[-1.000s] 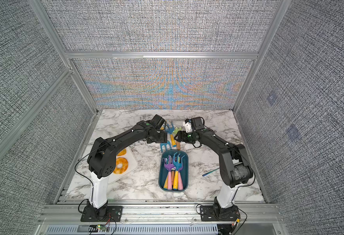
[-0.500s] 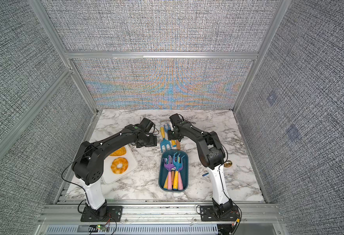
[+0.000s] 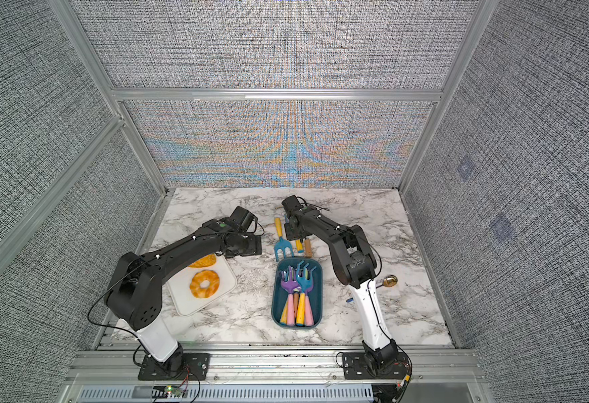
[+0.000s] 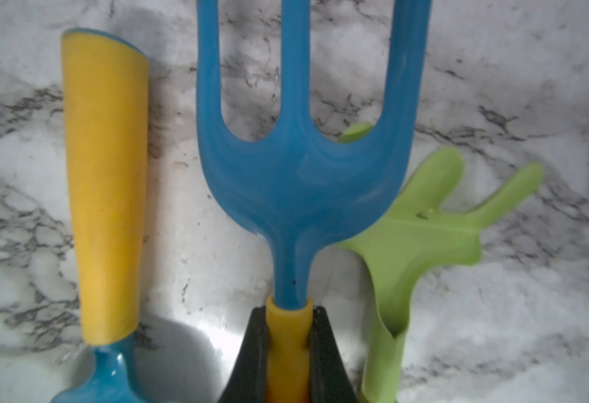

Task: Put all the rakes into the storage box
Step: Pick up the rake at the center of the board, then place the rake in the storage box.

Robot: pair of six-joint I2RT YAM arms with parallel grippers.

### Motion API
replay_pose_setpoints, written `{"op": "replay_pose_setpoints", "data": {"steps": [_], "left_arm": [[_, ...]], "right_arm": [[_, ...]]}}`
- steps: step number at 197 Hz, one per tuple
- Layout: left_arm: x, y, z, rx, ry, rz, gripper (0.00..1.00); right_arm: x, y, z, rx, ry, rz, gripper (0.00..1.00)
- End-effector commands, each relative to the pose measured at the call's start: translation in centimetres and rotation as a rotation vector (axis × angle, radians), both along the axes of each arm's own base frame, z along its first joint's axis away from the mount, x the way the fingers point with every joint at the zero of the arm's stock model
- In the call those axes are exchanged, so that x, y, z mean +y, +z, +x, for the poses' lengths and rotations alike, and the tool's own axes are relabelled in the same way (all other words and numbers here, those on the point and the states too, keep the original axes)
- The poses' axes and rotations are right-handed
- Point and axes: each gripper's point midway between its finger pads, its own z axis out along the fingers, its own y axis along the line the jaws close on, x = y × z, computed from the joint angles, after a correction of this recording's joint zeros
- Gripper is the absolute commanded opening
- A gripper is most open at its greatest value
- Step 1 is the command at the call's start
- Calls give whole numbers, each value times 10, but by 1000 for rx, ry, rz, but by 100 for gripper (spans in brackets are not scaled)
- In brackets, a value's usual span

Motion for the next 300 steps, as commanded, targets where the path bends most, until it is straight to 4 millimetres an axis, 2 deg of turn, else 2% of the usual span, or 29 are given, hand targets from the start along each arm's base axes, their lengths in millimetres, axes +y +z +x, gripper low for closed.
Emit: {"op": "replay_pose_setpoints", "data": {"steps": [1,22,43,61,95,135,177,226,300], "left_arm": [[2,9,1,-32,14,-19,86],[7,15,-6,-48,25,-30,86],[13,22,-13,-67,38,-39,86],[19,27,-21,-78,46,-46,86],[30,32,-35,-96,65,-55,86],[39,33,-48,-107,74,-69,85],[38,31,-54,-102,63,-90,86],[34,24,-54,-90,54,-97,86],[28,15,-47,-75,47,-93,86]], "right_arm": [[-7,29,-2,-50,-37,11,0],[-5,70,-9,-128,-38,77,0],[-4,108,-26,-182,-37,154,0],[-1,126,-52,-190,-32,212,0],[5,140,-117,-182,-27,298,0],[14,137,-188,-146,-34,402,0],[21,121,-238,-95,-75,455,0],[13,92,-270,-48,-153,442,0],[22,68,-287,8,-157,387,0]]}}
